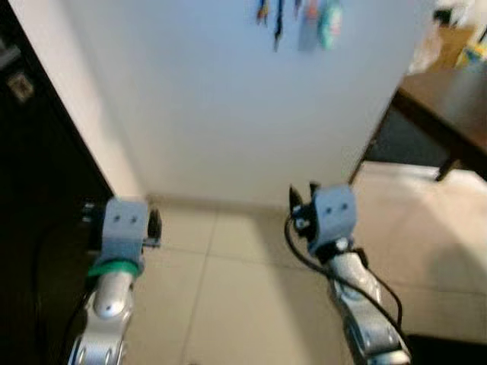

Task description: Hang keys on a hook

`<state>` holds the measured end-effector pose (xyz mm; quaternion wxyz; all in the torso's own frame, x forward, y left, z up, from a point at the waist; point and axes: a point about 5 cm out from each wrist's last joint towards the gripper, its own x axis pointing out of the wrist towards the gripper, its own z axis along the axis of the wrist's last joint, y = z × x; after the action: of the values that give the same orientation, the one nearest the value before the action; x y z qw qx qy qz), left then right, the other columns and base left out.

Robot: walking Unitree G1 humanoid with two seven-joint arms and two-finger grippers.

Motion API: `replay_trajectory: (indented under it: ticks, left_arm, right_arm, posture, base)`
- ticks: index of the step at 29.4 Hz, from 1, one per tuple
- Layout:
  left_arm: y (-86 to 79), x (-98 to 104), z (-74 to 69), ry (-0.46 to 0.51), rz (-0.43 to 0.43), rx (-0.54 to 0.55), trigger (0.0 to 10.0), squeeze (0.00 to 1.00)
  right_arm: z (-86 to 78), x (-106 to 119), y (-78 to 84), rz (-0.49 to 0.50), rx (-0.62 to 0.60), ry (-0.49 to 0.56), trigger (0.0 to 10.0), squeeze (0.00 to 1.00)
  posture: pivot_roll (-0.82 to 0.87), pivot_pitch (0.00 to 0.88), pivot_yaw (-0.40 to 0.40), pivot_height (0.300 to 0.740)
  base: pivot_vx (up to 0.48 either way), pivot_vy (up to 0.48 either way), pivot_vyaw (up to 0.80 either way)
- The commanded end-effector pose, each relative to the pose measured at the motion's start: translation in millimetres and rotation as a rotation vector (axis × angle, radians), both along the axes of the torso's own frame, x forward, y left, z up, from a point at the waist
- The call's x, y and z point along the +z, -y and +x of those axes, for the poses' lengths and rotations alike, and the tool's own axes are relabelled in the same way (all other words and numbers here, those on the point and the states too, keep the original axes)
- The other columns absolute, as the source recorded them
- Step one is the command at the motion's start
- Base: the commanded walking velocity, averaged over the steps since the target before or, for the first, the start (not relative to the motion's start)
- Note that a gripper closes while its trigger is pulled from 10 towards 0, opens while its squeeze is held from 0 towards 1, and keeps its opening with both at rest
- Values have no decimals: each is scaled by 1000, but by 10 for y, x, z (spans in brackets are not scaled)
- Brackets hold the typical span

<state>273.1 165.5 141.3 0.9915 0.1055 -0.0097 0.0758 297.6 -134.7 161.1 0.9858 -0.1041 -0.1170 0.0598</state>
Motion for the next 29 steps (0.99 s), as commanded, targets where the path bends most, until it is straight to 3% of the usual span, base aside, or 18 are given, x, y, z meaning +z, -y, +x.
replay_trajectory:
  ticks: [1, 9, 29]
  left_arm:
    - [12, 23, 4, -21, -15, -8, 10000, 0]
    - [83, 128, 41, -7, -57, -59, 10000, 0]
    - [72, 154, 35, 2, -46, -76, 10000, 0]
  right_arm:
    - [-9, -6, -28, 15, 8, -15, 10000, 0]
    - [-3, 59, -74, 72, 29, -10, 10000, 0]
    - [-3, 68, -89, 69, 44, -19, 10000, 0]
  posture:
    - [-139, 50, 83, 740]
    - [-139, 48, 86, 740]
    - [-137, 48, 90, 740]
  base:
    - [0, 0, -800]
    - [0, 0, -800]
    - [0, 0, -800]
